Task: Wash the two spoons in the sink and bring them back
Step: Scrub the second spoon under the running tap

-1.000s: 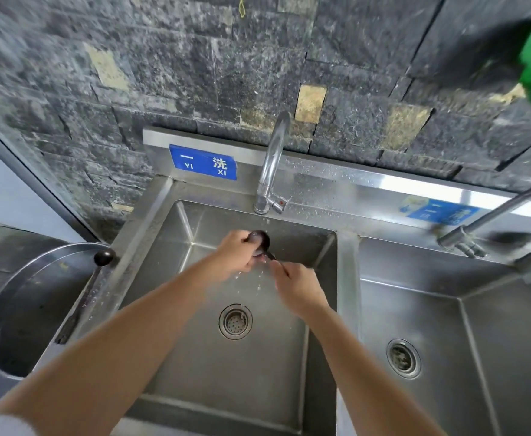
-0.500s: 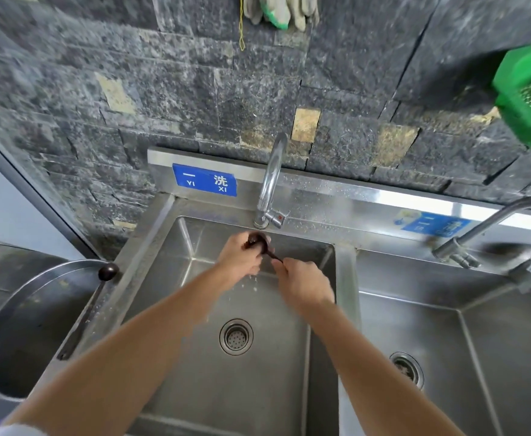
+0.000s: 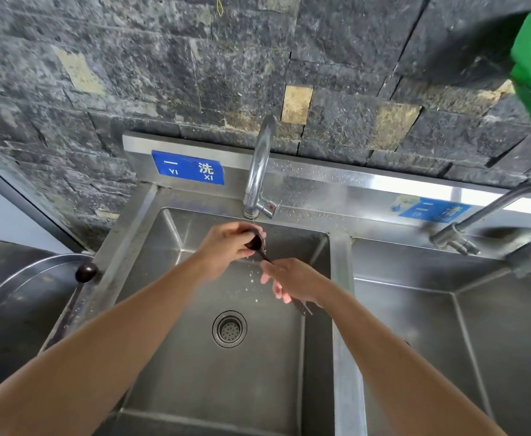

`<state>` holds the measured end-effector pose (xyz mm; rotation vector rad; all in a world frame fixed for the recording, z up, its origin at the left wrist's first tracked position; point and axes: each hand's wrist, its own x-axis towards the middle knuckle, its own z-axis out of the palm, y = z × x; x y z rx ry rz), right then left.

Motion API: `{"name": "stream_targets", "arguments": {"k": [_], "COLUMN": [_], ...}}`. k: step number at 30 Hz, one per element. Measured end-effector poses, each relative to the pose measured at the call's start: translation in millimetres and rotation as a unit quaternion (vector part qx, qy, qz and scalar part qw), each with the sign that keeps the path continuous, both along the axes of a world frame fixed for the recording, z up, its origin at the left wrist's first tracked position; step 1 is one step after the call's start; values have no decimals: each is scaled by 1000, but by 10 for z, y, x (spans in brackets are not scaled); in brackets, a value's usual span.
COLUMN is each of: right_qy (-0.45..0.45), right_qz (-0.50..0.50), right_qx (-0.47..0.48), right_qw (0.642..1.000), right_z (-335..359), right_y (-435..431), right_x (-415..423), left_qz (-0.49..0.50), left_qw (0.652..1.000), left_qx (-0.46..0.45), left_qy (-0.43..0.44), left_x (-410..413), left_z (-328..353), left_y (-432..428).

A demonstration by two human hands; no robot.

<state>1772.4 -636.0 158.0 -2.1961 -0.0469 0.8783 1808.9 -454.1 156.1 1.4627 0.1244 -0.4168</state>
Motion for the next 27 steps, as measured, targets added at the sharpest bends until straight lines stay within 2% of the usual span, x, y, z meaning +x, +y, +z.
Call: {"name": "stream_targets", "arguments": {"k": [2,3,5,7,10,14,18,22,27], "right_qy": [99,121,99,59,59,109,183,87,39], "right_qz": [13,-13,-134,-255,-333,-324,-337,-268,-249], "right_qx": [59,70,77,86,96,86,107,43,31], "right_qw": [993,990,983,961,936,936,917,959,967], "right_z": [7,-5,-42,-83,-87,-106,-190,-338,-439], "right_y": [-104,-152,-216,-210,-73,67,169,197,170], "right_x": [195,330,656,991,1369,1650,1769,1826,1846], "left_qz": [58,90,153,185,187,173,162,160,156], "left_qw": [991,984,971,961,955,955,956,958,961], "left_qx": [-101,-125,-139,-140,-133,-126,-121,-116,-105], "left_qy": [63,87,122,154,188,207,211,207,203], "left_x": [23,41,95,144,194,229,237,218,200], "left_z": [-40,-62,-106,-151,-181,-198,-219,-204,-190], "left_y": [-86,-127,-208,-263,-300,-325,-315,-336,-354]}}
